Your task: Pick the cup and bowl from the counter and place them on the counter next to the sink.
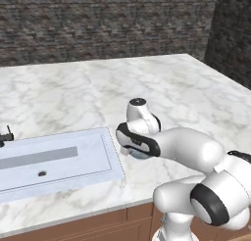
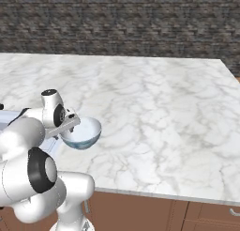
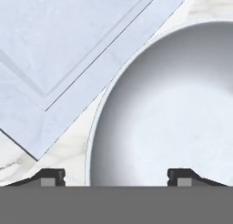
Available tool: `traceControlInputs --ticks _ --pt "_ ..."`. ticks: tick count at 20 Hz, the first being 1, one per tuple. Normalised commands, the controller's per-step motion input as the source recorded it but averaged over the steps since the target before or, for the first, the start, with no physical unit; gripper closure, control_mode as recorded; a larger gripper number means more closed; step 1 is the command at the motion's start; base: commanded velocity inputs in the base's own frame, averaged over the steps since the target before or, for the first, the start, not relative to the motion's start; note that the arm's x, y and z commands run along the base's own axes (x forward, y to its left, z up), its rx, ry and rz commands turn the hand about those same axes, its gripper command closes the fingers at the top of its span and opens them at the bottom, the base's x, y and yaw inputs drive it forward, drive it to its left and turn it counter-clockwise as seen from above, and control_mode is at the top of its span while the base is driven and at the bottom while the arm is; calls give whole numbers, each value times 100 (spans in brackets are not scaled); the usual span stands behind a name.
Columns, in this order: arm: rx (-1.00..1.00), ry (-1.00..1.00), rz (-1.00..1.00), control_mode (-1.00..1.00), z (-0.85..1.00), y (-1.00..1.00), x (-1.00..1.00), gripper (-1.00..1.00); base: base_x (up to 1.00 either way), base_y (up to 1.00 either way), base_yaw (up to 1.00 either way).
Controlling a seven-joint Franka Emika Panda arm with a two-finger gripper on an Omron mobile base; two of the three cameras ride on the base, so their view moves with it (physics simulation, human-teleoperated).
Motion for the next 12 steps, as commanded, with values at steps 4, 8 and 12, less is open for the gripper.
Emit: traceControlInputs --ticks 4,8,12 --pt "0 -18 -3 -100 46 0 -36 -100 0 0 0" --pt "0 -11 -13 -100 51 0 -25 -100 0 0 0" --pt "0 -1 -26 -100 36 -1 -11 -100 0 0 0"
